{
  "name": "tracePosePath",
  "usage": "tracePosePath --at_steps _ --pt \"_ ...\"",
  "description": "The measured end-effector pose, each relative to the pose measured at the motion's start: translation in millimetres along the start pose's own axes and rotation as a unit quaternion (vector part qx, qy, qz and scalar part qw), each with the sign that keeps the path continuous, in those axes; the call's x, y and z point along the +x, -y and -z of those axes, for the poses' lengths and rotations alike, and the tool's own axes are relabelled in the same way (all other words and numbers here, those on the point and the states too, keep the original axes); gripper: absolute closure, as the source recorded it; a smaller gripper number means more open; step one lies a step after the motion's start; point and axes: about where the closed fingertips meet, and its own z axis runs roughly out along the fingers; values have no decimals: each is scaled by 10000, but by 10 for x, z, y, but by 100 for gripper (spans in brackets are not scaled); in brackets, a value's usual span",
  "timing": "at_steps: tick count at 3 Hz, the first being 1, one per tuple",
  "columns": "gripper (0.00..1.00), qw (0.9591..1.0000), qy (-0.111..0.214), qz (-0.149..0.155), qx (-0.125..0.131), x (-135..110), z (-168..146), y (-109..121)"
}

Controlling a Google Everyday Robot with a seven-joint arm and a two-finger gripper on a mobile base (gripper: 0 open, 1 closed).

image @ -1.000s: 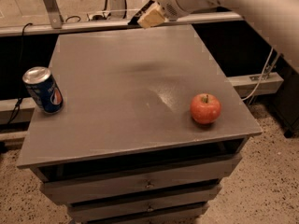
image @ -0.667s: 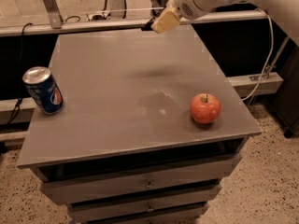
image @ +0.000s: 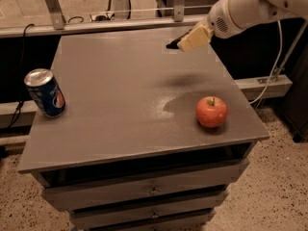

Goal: Move rxbar chocolate near apple

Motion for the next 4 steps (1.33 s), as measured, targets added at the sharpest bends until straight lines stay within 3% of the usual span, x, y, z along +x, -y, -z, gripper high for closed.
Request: tracePosePath --at_steps 2,3,4 --pt "100 9942 -288 -804 -647 634 -24 -199" --pt "100 9904 -379 -982 -900 791 -75 -294" --pt "82 9863 -497 -1097 -1126 896 -105 -380"
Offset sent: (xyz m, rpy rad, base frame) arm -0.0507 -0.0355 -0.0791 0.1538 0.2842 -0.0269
